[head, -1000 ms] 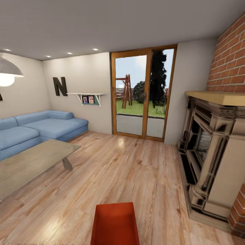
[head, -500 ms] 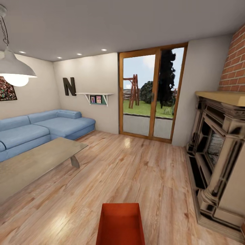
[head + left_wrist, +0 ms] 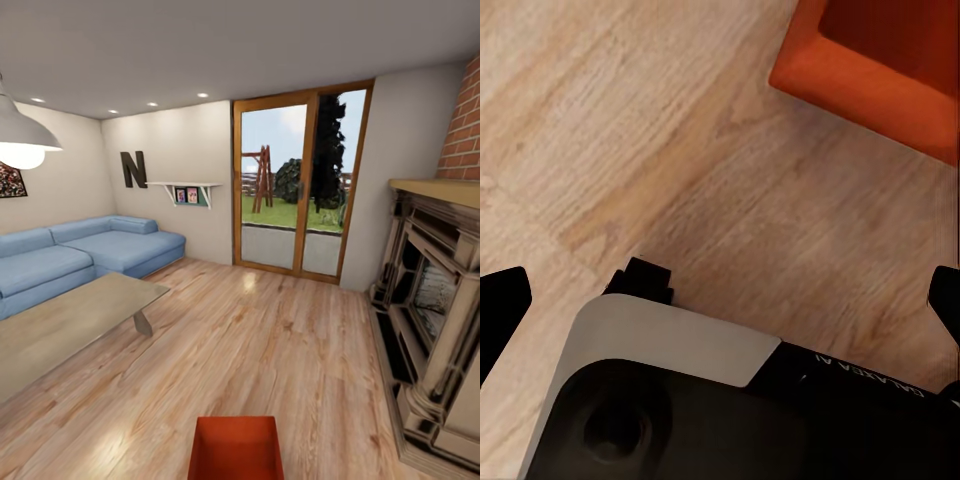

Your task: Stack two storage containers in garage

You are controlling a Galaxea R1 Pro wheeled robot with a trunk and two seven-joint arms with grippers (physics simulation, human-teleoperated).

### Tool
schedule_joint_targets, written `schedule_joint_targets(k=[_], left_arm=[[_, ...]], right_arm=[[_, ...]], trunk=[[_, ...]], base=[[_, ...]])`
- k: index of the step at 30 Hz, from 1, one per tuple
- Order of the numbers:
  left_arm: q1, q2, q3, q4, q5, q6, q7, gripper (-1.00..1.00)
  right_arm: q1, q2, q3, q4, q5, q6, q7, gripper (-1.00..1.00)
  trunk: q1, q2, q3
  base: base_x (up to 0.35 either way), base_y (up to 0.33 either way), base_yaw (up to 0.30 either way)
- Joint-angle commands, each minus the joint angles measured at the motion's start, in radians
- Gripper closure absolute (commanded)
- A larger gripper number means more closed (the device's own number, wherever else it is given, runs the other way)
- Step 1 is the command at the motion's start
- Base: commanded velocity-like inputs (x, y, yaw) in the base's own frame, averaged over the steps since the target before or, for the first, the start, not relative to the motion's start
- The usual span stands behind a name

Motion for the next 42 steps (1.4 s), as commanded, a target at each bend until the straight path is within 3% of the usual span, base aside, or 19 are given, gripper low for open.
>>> schedule_joint_targets(k=[1,12,27,31,42], left_arm=[[-0.001,0.0,-0.006,0.0,0.007,0.002,0.003,-1.0],[-0.001,0.0,-0.006,0.0,0.007,0.002,0.003,-1.0],[0.0,0.0,-0.006,0.0,0.007,0.002,0.003,-1.0],[0.0,-0.012,0.007,-0.007,0.008,0.003,-0.001,-1.0],[0.0,0.001,0.005,0.002,0.004,0.005,0.004,-1.0]], right_arm=[[-0.001,0.0,0.005,0.003,0.001,-0.005,-0.004,-1.0],[-0.001,0.0,0.004,0.004,0.0,-0.006,-0.007,-1.0],[-0.001,0.0,0.004,0.004,0.0,-0.005,-0.007,-1.0],[-0.001,0.006,-0.003,0.003,-0.005,-0.004,-0.003,-1.0],[-0.001,0.011,-0.002,0.005,-0.006,-0.004,-0.003,-1.0]], trunk=[[0.001,-0.001,-0.001],[0.001,-0.001,-0.001],[0.001,-0.001,-0.001],[0.001,-0.001,-0.001],[0.001,-0.001,-0.001]], base=[[0.286,0.0,0.0],[0.058,0.0,0.146],[0.0,0.0,0.01],[0.0,0.0,0.0],[0.0,0.0,0.0]])
